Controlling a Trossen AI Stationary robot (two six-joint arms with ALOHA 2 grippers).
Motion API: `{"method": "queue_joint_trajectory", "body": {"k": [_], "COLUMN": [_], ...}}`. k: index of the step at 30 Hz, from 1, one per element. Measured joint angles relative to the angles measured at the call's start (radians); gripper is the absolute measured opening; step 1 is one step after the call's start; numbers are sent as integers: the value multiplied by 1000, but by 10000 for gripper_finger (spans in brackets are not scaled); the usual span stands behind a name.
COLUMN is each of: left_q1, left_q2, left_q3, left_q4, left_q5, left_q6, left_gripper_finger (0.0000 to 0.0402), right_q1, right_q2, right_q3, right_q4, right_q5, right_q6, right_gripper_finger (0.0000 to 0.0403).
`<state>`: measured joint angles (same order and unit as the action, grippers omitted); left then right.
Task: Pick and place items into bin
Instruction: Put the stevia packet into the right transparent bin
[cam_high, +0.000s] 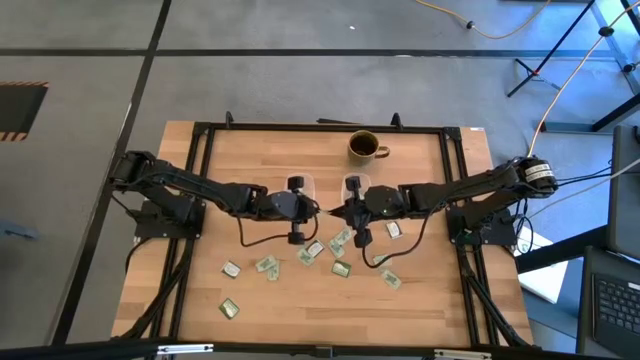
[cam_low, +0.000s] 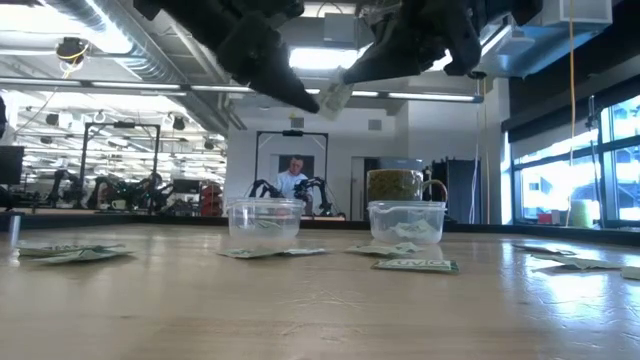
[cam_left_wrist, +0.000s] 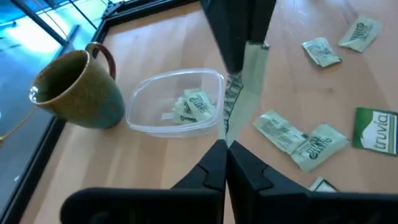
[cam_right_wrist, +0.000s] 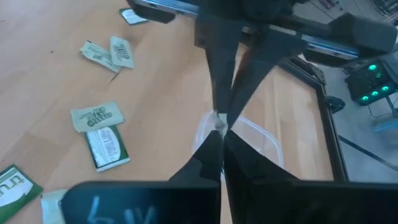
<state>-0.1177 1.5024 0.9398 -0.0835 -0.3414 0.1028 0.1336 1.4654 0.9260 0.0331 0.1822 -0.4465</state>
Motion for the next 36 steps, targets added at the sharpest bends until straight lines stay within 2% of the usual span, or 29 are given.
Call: {"method": "queue_joint_trajectory", "body": {"k": [9, 14, 16, 20, 24, 36], "left_q1": [1, 2, 2, 2, 2, 2], "left_q2": [0, -18, -29, -43, -47, -47], "left_q3": [-2, -2, -2, -2, -1, -2], "left_q4": [-120, -246, -292, -355, -367, -365], "left_q5": [-35, -124, -132, -135, -129, -102], "left_q6": [0, -73, -103, -142, -173, -191], "left_gripper_finger": [30, 50, 56, 61, 58, 56], "right_q1": [1, 1, -10, -48, -89, -172], "right_q2": [-2, -14, -14, -7, 19, 138], "right_q3": [0, 0, 0, 0, 0, 0], "right_q4": [-9, -102, -148, -261, -327, -379], "right_q5": [-2, 91, 132, 138, 139, 140], "right_q6": [0, 13, 48, 131, 169, 180], "right_gripper_finger": [3, 5, 5, 6, 6, 7]}}
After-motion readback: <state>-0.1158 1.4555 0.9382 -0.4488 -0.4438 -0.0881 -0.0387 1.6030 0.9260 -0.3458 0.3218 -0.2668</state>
